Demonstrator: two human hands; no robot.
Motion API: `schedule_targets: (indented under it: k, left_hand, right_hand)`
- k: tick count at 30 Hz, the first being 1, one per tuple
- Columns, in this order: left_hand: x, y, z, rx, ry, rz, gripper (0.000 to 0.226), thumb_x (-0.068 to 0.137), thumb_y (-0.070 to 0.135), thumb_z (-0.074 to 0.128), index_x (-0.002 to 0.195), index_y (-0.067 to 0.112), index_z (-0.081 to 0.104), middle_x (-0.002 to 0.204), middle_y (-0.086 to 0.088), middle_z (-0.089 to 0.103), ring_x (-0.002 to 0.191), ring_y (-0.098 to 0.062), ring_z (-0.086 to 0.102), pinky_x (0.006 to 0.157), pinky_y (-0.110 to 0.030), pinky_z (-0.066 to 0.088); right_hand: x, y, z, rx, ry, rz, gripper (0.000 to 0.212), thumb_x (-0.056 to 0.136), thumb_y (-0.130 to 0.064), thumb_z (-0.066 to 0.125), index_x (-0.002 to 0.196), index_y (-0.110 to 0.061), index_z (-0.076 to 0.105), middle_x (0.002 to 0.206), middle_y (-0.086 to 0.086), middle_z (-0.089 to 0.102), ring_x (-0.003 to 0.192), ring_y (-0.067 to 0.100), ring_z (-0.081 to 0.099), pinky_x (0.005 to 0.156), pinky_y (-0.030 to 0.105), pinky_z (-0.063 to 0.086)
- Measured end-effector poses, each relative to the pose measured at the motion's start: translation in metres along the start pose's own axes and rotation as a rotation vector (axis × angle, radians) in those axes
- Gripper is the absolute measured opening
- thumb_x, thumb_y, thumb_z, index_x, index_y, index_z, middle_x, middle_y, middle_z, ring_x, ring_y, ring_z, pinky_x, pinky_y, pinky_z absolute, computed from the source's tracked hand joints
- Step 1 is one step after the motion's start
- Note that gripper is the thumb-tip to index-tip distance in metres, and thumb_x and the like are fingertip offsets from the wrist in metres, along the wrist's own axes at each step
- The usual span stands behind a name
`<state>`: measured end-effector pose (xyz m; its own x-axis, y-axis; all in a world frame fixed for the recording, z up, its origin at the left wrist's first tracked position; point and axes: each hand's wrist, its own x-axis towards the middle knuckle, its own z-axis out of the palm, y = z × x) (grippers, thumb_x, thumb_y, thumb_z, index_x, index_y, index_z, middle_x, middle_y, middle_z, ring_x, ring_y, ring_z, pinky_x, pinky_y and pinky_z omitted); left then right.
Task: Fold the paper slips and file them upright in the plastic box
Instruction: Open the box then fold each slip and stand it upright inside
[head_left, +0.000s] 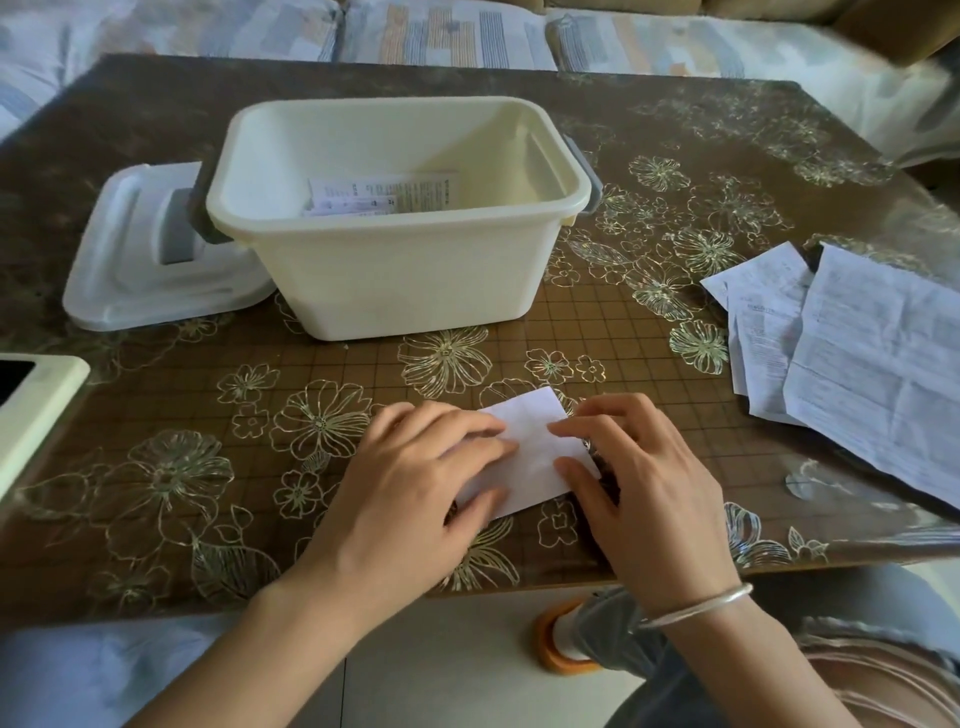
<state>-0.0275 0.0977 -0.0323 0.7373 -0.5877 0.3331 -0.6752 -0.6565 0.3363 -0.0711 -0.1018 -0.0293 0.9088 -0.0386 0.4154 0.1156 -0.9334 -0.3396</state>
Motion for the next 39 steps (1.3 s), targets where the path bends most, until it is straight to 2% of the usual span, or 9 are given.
schedule_targets:
  k: [7, 11, 14, 20, 24, 29, 32, 35, 39]
  left_hand:
    - [0.000, -0.008, -0.005, -0.043, -0.077, 0.006, 0.042, 0.087, 0.049, 0.055, 0.120, 0.028, 0.067, 0.126, 0.016, 0.057, 0.115, -0.012, 0.051, 0.097, -0.034, 0.034]
    - [0.000, -0.010, -0.003, -0.079, -0.030, -0.006, 0.033, 0.088, 0.019, 0.056, 0.118, 0.025, 0.068, 0.124, 0.016, 0.060, 0.114, -0.011, 0.052, 0.096, -0.034, 0.038]
    - [0.000, -0.015, -0.001, -0.149, 0.000, -0.065, 0.050, 0.080, -0.003, 0.046, 0.118, 0.023, 0.067, 0.120, 0.018, 0.062, 0.114, -0.007, 0.053, 0.097, -0.033, 0.040]
    - [0.007, -0.021, -0.004, -0.216, 0.011, -0.105, 0.064, 0.071, -0.007, 0.034, 0.116, 0.023, 0.069, 0.115, 0.018, 0.063, 0.113, -0.007, 0.053, 0.100, -0.037, 0.044]
    - [0.007, -0.021, -0.005, -0.210, 0.012, -0.083, 0.064, 0.069, -0.008, 0.036, 0.115, 0.023, 0.069, 0.116, 0.021, 0.062, 0.114, -0.005, 0.052, 0.099, -0.034, 0.043]
    - [0.002, -0.021, -0.008, -0.212, -0.005, -0.030, 0.060, 0.068, -0.002, 0.042, 0.117, 0.024, 0.067, 0.120, 0.021, 0.061, 0.117, -0.002, 0.051, 0.102, -0.034, 0.039]
    - [-0.003, -0.022, -0.008, -0.188, 0.006, -0.006, 0.046, 0.074, 0.014, 0.049, 0.115, 0.023, 0.068, 0.123, 0.019, 0.061, 0.120, -0.002, 0.051, 0.111, -0.032, 0.030]
    - [-0.003, -0.025, -0.007, -0.127, 0.044, 0.002, 0.035, 0.079, 0.022, 0.064, 0.114, 0.024, 0.069, 0.125, 0.015, 0.063, 0.124, -0.008, 0.052, 0.114, -0.038, 0.029]
    - [0.001, -0.022, -0.009, -0.050, 0.133, 0.150, 0.017, 0.078, 0.008, 0.075, 0.092, 0.018, 0.077, 0.112, 0.009, 0.071, 0.118, -0.018, 0.058, 0.105, -0.040, 0.039]
  right_hand:
    - [-0.009, -0.020, 0.001, 0.043, -0.016, -0.221, 0.015, 0.087, -0.035, 0.063, 0.087, -0.022, 0.071, 0.099, -0.008, 0.064, 0.089, 0.021, 0.056, 0.068, 0.037, 0.046]
    - [-0.011, -0.016, 0.003, 0.036, -0.069, -0.261, 0.019, 0.086, -0.040, 0.064, 0.091, -0.023, 0.069, 0.099, -0.008, 0.063, 0.088, 0.022, 0.057, 0.071, 0.036, 0.045]
    - [0.000, -0.011, 0.002, -0.013, -0.050, -0.421, 0.019, 0.087, -0.038, 0.062, 0.090, -0.020, 0.070, 0.093, -0.004, 0.065, 0.080, 0.023, 0.058, 0.068, 0.035, 0.045]
    - [0.003, -0.014, 0.002, -0.078, 0.007, -0.644, 0.019, 0.096, -0.017, 0.056, 0.109, -0.010, 0.068, 0.090, -0.002, 0.068, 0.073, 0.022, 0.062, 0.056, 0.035, 0.049]
    - [-0.001, -0.024, 0.004, -0.164, 0.019, -0.547, 0.027, 0.091, -0.007, 0.046, 0.103, -0.015, 0.069, 0.090, -0.004, 0.068, 0.076, 0.021, 0.063, 0.058, 0.033, 0.047]
    - [-0.003, -0.028, 0.008, -0.113, 0.084, -0.312, 0.012, 0.073, -0.011, 0.071, 0.080, -0.021, 0.069, 0.075, -0.009, 0.070, 0.066, 0.016, 0.067, 0.052, 0.030, 0.047]
    - [-0.004, -0.023, 0.008, 0.026, 0.107, -0.246, 0.009, 0.078, -0.016, 0.068, 0.082, -0.023, 0.072, 0.079, -0.010, 0.073, 0.069, 0.014, 0.070, 0.051, 0.029, 0.052]
    - [-0.005, -0.015, 0.005, 0.182, 0.077, -0.206, 0.018, 0.090, -0.024, 0.056, 0.088, -0.023, 0.074, 0.089, -0.014, 0.074, 0.081, 0.009, 0.071, 0.059, 0.028, 0.056]
    - [-0.004, -0.002, 0.000, 0.309, -0.043, -0.209, 0.020, 0.087, -0.021, 0.055, 0.096, -0.023, 0.073, 0.096, -0.017, 0.073, 0.090, 0.001, 0.067, 0.075, 0.010, 0.049]
